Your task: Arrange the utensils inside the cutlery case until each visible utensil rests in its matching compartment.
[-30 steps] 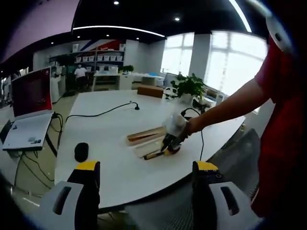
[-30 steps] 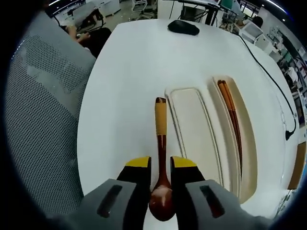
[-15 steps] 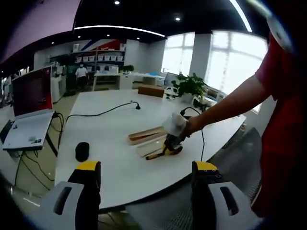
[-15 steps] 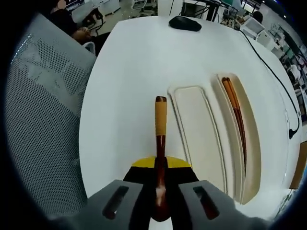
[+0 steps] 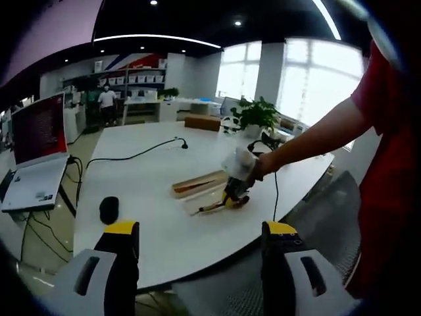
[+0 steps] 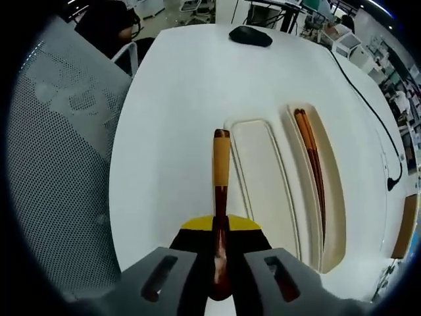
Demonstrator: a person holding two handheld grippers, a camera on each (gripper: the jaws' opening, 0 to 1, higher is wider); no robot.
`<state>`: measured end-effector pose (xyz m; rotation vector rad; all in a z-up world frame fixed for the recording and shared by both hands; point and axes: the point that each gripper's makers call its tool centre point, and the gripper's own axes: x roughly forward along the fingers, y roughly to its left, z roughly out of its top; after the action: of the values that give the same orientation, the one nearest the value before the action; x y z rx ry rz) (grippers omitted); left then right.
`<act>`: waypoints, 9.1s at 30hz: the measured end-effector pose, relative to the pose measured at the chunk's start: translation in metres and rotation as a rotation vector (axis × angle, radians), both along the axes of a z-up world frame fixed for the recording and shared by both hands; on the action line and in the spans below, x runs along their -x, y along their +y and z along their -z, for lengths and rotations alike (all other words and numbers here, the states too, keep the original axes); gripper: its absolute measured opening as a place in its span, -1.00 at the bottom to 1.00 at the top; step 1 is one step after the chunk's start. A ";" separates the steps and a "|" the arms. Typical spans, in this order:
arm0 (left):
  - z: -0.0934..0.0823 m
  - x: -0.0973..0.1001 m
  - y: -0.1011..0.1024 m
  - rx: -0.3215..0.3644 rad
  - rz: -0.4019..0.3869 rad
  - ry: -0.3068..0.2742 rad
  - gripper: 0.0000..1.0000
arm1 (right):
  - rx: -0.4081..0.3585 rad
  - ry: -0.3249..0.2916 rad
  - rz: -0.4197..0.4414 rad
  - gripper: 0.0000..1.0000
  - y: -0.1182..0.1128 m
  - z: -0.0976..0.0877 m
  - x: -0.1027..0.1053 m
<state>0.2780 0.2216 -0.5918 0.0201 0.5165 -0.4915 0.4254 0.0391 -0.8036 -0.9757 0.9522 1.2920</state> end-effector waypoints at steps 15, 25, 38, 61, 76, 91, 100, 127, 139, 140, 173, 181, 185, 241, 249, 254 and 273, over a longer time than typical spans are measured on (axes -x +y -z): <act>0.003 -0.004 -0.003 0.014 0.019 0.002 0.55 | 0.031 -0.014 -0.120 -0.99 -0.007 -0.027 -0.011; 0.006 -0.010 -0.008 0.006 0.046 0.028 0.54 | -0.004 -0.024 -0.147 -0.98 -0.011 -0.073 -0.040; 0.003 -0.020 -0.021 0.020 0.067 0.025 0.55 | -0.026 -0.054 -0.127 -0.98 -0.013 -0.122 -0.088; 0.006 -0.025 -0.019 -0.002 0.057 0.028 0.54 | -0.015 -0.067 -0.178 -0.98 0.010 -0.115 -0.107; 0.002 -0.033 -0.002 -0.009 -0.009 0.023 0.53 | -0.011 -0.041 -0.159 -0.98 0.030 -0.057 -0.114; 0.011 -0.027 0.002 -0.024 -0.035 0.056 0.52 | 0.039 -0.050 -0.199 -0.97 0.025 -0.023 -0.128; 0.012 -0.028 0.000 -0.023 -0.039 0.063 0.52 | 0.029 -0.045 -0.176 -0.97 0.019 -0.010 -0.126; 0.008 -0.040 0.002 -0.065 -0.029 0.060 0.50 | 0.001 -0.075 -0.261 -0.89 0.024 -0.016 -0.129; 0.005 -0.053 -0.004 -0.045 0.026 0.021 0.52 | -0.057 -0.104 -0.045 -0.87 0.009 -0.047 -0.136; 0.005 -0.054 -0.004 -0.038 0.032 0.022 0.52 | -0.060 -0.100 -0.032 -0.86 0.007 -0.050 -0.133; 0.003 -0.127 -0.057 -0.115 0.325 -0.095 0.48 | -0.341 -0.273 0.370 -0.55 -0.087 -0.176 -0.091; 0.007 -0.141 -0.061 -0.131 0.350 -0.097 0.48 | -0.386 -0.275 0.410 -0.46 -0.092 -0.187 -0.084; 0.026 -0.147 -0.050 -0.194 0.299 -0.031 0.44 | -0.488 -0.237 0.435 -0.39 -0.091 -0.183 -0.083; 0.224 -0.206 -0.112 -0.278 0.348 0.176 0.35 | -0.326 -0.077 0.488 0.10 -0.112 0.012 -0.075; 0.222 -0.204 -0.119 -0.274 0.406 0.157 0.04 | -0.353 -0.057 0.455 -0.14 -0.100 0.011 -0.075; 0.223 -0.200 -0.113 -0.280 0.401 0.178 0.01 | -0.341 -0.047 0.461 -0.16 -0.100 0.011 -0.066; 0.226 -0.173 -0.110 -0.329 0.527 0.194 -0.08 | -0.406 0.194 0.644 -0.18 -0.090 0.004 -0.020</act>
<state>0.4512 0.1112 -0.8174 0.4361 0.7831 -0.9239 0.4455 -0.0512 -0.8076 -0.1948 0.9902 0.9739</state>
